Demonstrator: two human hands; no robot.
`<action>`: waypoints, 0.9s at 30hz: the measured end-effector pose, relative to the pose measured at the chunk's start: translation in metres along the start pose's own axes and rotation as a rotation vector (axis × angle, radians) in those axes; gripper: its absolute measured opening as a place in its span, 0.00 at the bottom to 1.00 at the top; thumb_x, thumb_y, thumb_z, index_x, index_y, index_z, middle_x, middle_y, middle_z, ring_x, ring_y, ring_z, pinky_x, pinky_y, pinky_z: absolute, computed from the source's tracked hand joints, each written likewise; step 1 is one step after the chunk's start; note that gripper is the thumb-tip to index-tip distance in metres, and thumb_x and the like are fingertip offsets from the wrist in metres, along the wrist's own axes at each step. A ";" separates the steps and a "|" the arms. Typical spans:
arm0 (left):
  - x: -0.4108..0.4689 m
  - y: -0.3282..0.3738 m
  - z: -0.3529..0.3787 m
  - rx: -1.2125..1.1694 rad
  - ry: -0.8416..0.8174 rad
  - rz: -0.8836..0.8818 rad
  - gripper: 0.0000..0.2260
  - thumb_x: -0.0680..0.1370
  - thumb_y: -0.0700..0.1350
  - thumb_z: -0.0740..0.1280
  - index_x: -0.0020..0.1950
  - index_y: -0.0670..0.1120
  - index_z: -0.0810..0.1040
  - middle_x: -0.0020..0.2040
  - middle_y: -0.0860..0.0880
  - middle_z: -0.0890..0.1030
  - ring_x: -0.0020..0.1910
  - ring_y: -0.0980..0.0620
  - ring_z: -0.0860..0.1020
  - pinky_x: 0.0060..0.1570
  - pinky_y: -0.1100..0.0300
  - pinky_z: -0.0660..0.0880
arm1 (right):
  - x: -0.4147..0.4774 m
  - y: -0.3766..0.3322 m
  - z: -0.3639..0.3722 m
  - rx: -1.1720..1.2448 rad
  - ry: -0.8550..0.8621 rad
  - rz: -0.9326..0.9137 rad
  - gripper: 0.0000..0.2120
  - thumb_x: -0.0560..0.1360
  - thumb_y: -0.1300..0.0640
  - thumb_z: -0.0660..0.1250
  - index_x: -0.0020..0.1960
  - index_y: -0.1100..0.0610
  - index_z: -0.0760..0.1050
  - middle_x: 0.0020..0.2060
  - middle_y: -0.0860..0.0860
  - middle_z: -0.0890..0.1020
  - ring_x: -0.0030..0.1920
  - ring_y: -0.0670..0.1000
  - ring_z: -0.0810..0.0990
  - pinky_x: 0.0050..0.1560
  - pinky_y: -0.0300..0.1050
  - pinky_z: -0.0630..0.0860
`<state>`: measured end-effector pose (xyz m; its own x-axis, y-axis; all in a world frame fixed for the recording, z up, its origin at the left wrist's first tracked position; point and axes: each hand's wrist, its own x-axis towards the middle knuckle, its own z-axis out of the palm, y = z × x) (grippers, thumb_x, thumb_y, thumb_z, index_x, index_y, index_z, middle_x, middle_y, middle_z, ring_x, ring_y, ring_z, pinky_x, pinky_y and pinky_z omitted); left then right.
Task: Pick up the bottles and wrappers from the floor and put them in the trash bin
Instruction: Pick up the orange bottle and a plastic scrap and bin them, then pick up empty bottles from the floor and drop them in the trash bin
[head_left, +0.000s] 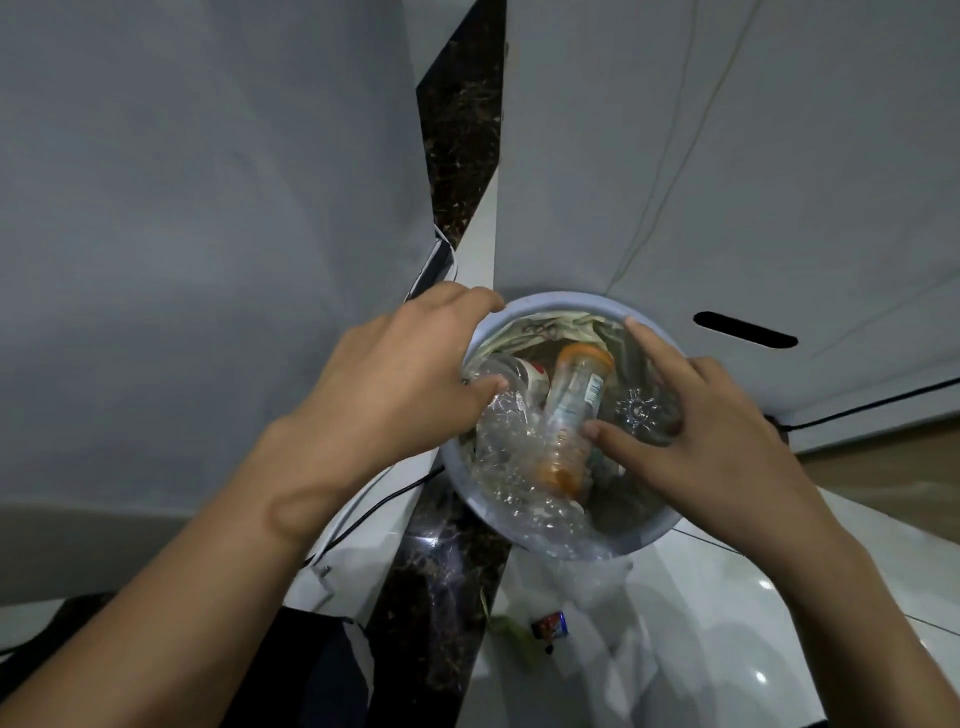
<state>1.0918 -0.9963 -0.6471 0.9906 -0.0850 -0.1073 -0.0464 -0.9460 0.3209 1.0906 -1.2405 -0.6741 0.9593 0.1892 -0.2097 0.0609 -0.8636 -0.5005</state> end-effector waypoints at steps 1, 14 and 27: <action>0.001 0.001 0.001 -0.008 0.006 0.013 0.26 0.76 0.58 0.70 0.72 0.59 0.66 0.66 0.59 0.72 0.59 0.51 0.77 0.51 0.49 0.77 | 0.000 0.002 0.003 0.016 0.017 -0.003 0.41 0.69 0.30 0.67 0.76 0.27 0.50 0.64 0.44 0.70 0.60 0.51 0.75 0.55 0.53 0.77; -0.043 0.026 -0.020 -0.146 -0.021 0.082 0.23 0.70 0.46 0.69 0.66 0.47 0.78 0.66 0.48 0.79 0.62 0.46 0.78 0.57 0.48 0.76 | -0.053 -0.077 -0.018 0.058 -0.110 -0.122 0.41 0.70 0.41 0.76 0.78 0.44 0.62 0.78 0.49 0.63 0.77 0.53 0.62 0.70 0.56 0.71; -0.159 0.182 -0.349 -0.003 -0.164 0.219 0.25 0.72 0.46 0.73 0.69 0.49 0.75 0.71 0.49 0.74 0.69 0.47 0.73 0.62 0.50 0.73 | -0.221 -0.220 -0.295 0.141 0.108 0.094 0.41 0.70 0.39 0.70 0.79 0.50 0.62 0.81 0.49 0.58 0.81 0.54 0.53 0.77 0.54 0.58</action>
<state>0.9711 -1.0454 -0.2431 0.9226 -0.3378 -0.1861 -0.2571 -0.8985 0.3558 0.9467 -1.2305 -0.2700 0.9834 0.0527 -0.1738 -0.0626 -0.7999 -0.5969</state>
